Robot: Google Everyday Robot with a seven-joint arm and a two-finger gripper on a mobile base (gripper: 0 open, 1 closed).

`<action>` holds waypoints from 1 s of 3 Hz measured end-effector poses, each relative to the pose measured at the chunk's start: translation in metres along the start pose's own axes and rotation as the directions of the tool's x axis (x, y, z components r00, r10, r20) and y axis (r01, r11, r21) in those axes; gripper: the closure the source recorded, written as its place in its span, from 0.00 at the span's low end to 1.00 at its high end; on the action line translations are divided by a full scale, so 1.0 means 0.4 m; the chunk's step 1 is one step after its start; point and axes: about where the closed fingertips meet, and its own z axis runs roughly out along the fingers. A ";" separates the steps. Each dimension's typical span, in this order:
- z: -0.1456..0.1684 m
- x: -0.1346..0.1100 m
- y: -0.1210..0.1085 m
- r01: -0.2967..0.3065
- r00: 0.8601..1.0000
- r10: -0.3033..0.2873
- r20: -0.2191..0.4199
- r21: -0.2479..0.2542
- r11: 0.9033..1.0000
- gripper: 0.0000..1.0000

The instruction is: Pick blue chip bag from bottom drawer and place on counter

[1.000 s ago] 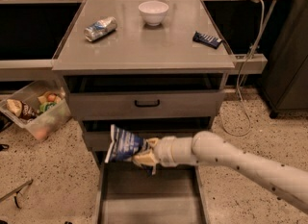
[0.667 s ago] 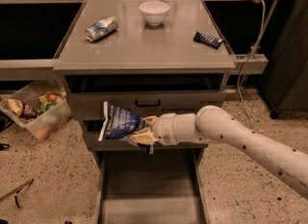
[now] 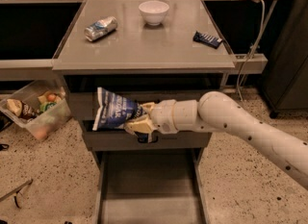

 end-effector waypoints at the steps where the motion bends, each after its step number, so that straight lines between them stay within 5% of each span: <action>1: -0.068 -0.213 0.004 0.089 0.993 -0.087 0.075 -0.026 0.996 1.00; 3: -0.122 -0.526 -0.060 0.235 0.960 -0.227 0.166 -0.027 0.972 1.00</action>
Offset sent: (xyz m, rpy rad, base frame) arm 0.0203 0.0153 0.2605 0.1112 -0.2547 0.1822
